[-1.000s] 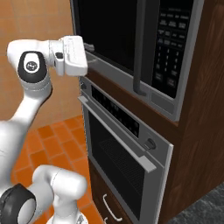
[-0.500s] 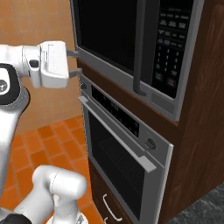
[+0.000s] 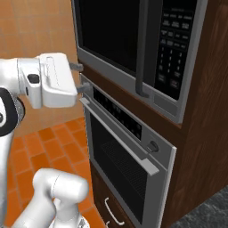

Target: Pick the eggplant from the sink and place it in the bowl. Then pick the bowl and place it in the microwave. Then close the microwave door and press the start button.

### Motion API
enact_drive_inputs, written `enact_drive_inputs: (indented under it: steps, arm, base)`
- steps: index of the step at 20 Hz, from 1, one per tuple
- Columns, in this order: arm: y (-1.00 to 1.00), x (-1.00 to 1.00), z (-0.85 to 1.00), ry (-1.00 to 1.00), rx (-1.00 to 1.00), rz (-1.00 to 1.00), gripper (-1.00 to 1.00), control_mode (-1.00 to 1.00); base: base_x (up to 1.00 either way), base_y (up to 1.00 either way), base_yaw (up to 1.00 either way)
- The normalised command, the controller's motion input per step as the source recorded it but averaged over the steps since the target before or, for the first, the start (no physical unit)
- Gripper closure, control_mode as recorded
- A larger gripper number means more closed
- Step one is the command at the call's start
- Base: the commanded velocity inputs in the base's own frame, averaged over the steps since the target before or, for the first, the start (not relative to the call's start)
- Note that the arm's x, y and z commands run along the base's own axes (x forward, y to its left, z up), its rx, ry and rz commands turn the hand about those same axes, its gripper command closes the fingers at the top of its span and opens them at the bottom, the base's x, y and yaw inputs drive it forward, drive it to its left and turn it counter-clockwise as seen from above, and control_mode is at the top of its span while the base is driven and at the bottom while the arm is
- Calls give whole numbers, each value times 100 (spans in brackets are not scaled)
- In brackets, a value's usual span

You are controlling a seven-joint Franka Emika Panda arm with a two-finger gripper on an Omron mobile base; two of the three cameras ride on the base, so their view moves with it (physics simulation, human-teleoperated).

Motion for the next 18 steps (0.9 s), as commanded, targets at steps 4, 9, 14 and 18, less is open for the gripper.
enact_drive_inputs:
  steps: [4,9,14,18]
  arm:
    - [-36,-62,0,0,-10,8,100,-100]
    - [-15,-55,-2,0,-7,10,100,-100]
    - [-7,-15,-9,0,-3,2,100,-100]
    - [-27,18,-16,4,0,2,100,-100]
  base:
    - [0,0,0]
    - [0,0,0]
    - [0,0,0]
    - [0,0,0]
